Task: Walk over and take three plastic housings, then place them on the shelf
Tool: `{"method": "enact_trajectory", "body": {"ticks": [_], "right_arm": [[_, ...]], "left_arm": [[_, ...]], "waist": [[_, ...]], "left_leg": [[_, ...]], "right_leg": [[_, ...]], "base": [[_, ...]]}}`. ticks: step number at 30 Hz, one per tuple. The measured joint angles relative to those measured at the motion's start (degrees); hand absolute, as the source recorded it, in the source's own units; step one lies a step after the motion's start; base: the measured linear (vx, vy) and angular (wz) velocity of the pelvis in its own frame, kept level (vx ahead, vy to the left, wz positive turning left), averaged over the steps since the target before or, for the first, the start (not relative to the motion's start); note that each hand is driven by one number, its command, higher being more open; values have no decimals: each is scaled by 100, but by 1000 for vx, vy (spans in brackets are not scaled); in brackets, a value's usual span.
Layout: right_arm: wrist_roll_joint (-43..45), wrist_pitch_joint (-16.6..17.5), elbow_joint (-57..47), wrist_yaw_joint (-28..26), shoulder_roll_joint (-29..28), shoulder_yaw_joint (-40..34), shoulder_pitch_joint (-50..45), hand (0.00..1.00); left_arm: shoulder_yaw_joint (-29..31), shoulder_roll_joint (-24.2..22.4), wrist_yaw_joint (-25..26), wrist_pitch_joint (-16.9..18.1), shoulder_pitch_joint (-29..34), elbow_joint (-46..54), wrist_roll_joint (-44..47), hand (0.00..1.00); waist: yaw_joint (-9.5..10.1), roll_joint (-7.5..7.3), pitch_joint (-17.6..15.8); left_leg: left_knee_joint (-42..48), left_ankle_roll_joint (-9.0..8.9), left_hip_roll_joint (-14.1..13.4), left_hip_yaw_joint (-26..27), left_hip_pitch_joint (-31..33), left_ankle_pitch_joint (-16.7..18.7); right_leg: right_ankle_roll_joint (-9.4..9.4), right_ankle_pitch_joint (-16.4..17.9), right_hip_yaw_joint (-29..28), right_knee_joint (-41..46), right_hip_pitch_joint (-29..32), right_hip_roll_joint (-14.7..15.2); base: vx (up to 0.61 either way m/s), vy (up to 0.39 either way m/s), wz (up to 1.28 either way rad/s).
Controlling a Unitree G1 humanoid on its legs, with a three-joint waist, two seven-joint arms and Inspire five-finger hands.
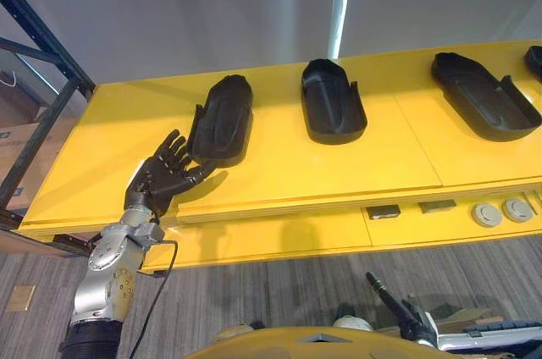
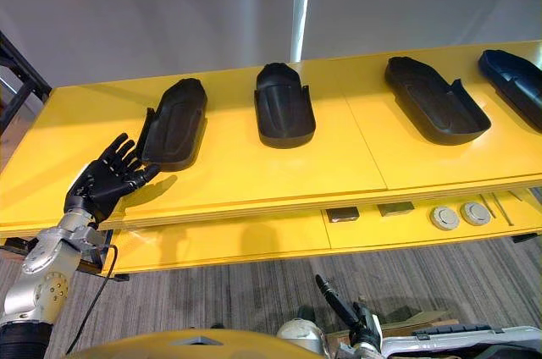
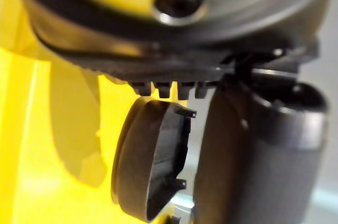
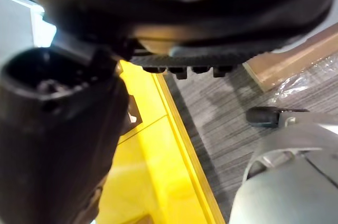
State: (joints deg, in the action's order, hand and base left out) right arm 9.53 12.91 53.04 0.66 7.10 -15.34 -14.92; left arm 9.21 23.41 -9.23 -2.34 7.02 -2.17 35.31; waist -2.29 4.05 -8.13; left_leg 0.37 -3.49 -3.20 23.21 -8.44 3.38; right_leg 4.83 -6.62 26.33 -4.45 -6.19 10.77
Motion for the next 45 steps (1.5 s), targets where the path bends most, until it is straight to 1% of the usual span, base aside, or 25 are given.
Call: {"method": "enact_trajectory", "body": {"ticks": [2,3,4,5,7,8,9,11,13,14,17,18,19,20,21,23,24,25,28,29,31,33,35,41,45], "right_arm": [[0,0,0,-1,0,-1,1,100],[0,-1,0,-1,-1,-1,0,100],[0,-2,0,1,-2,-1,0,100],[0,-2,2,8,-2,-5,-13,100],[1,-3,5,26,-3,-16,-33,100],[3,-3,12,43,-4,-36,-62,100],[4,-2,17,54,-4,-42,-79,100],[8,-2,28,85,-12,-41,-112,100],[8,-2,28,93,-15,-41,-108,100],[8,-2,32,97,-15,-41,-110,100],[8,-3,60,95,-16,-37,-107,100],[8,-3,59,93,-16,-33,-101,100],[10,-4,57,91,-15,-32,-92,100],[11,-4,55,91,-13,-33,-92,100],[16,-20,59,93,-12,-35,-127,100],[21,-34,60,47,-20,7,-180,100],[21,-39,59,28,-23,22,-183,100],[21,-59,59,-12,-31,22,-206,100],[7,-104,31,-100,-39,22,-212,100],[-1,-108,13,-149,-50,21,-213,100],[2,-108,0,-153,-62,20,-196,100],[104,-106,-5,-155,-78,20,-132,100],[216,-104,-4,-165,-89,17,0,100],[209,-85,-202,-272,-91,3,66,100],[209,-70,-210,-289,-111,-28,141,100]], "left_arm": [[2,-6,275,97,4,0,-186,100],[9,-12,561,245,5,-2,-466,100],[45,-21,978,498,6,-2,-847,100],[208,-106,1380,899,-5,12,-1167,100],[434,-231,1698,1244,-17,151,-1437,100],[576,-320,1865,1429,-20,411,-1562,100],[595,-337,1899,1505,-20,569,-1558,100],[565,-352,1847,1688,-22,1323,-1556,100],[450,-352,1699,1689,-48,1873,-1552,100],[277,-351,1430,1679,-174,2349,-1502,100],[-41,-344,988,1586,-641,2645,-1231,100],[-167,-341,875,1477,-854,2644,-1015,100],[-211,-331,801,1276,-999,2628,-839,100],[-221,-327,787,1171,-1056,2602,-783,100],[-299,-319,786,932,-1242,2441,-589,100],[-436,-261,830,615,-1580,1959,-346,100],[-476,-231,883,527,-1691,1805,-344,100],[-593,-155,1036,322,-2029,1370,-342,100],[-644,-23,1369,96,-2504,685,-185,100],[-644,25,1534,27,-2803,327,-172,100],[-644,65,1744,-7,-3249,-99,-179,100],[-646,254,1864,-21,-3564,-433,-174,100],[-646,456,1949,-28,-3872,-754,-151,100],[-662,679,1851,-71,-4211,-1047,487,100],[-775,695,1599,-305,-4324,-1207,950,100]], "waist": [[-2,-2,-1],[-2,-6,-3],[-2,-16,-9],[2,-30,-12],[8,-39,-17],[32,-47,-22],[47,-54,-26],[66,-73,-38],[46,-81,-43],[29,-80,-43],[11,-67,-37],[-40,-50,-25],[-107,-32,-14],[-124,-21,-9],[-156,-11,-4],[-254,0,3],[-280,-4,4],[-311,-20,-8],[-428,-52,-27],[-448,-58,-32],[-461,-77,-87],[-499,-96,-147],[-552,-96,-298],[-574,-72,-567],[-589,-58,-632]], "left_leg": [[-8,1,1,-2,-3,-7],[-20,0,2,-5,-6,-15],[-33,-1,3,-10,-10,-27],[-46,-3,3,-16,0,-29],[-52,-4,6,-17,5,-28],[-54,-4,13,-27,9,-28],[-54,-4,17,-29,11,-28],[-53,-2,32,-49,8,-27],[-54,2,42,-50,-4,-25],[-55,7,49,-44,-11,-22],[-56,-7,40,-1,-18,6],[-55,-46,28,38,-23,52],[-56,-52,13,110,-27,61],[-55,-55,4,162,-34,68],[-53,-68,-14,225,-51,79],[-48,-94,-55,356,-94,104],[-47,-103,-65,386,-96,111],[-20,-94,-87,480,-96,115],[107,-117,-128,594,-76,169],[181,-117,-152,639,-25,211],[259,-120,-168,658,46,235],[360,-114,-200,688,118,269],[493,-115,-250,715,149,342],[733,-94,-331,805,224,482],[849,-74,-358,800,307,530]], "right_leg": [[0,0,2,0,0,-1],[0,0,4,0,0,-2],[0,0,9,0,1,-3],[0,0,9,1,2,-4],[0,0,5,1,2,-3],[0,0,3,1,-1,2],[0,0,5,1,-4,5],[0,0,24,2,-33,17],[2,-1,25,2,-50,25],[6,-4,22,2,-56,32],[6,-4,-14,2,-53,29],[6,-4,-45,2,-36,18],[5,-5,-135,1,3,1],[7,-7,-162,1,24,-5],[5,-7,-223,1,46,-24],[0,-9,-351,1,79,-75],[-1,-10,-385,1,95,-87],[-11,-18,-478,2,148,-112],[-15,-20,-613,3,203,-148],[-16,-21,-658,3,253,-162],[-21,-19,-706,36,340,-165],[-30,-13,-755,63,413,-173],[-69,16,-797,154,457,-183],[-102,50,-916,278,561,-197],[-108,80,-936,350,634,-189]], "base": [[0,0,0],[0,0,0],[0,0,0],[0,0,0],[0,0,0],[0,0,4],[0,0,10],[0,0,9],[0,0,0],[0,0,0],[0,0,-7],[-2,1,-19],[-2,2,-26],[4,1,-31],[12,-1,-32],[20,-7,-33],[21,-10,-34],[15,-5,-26],[43,-1,-26],[43,1,-17],[25,-2,-10],[-1,2,-11],[-27,11,-10],[-67,16,-9],[-76,3,-2]]}}
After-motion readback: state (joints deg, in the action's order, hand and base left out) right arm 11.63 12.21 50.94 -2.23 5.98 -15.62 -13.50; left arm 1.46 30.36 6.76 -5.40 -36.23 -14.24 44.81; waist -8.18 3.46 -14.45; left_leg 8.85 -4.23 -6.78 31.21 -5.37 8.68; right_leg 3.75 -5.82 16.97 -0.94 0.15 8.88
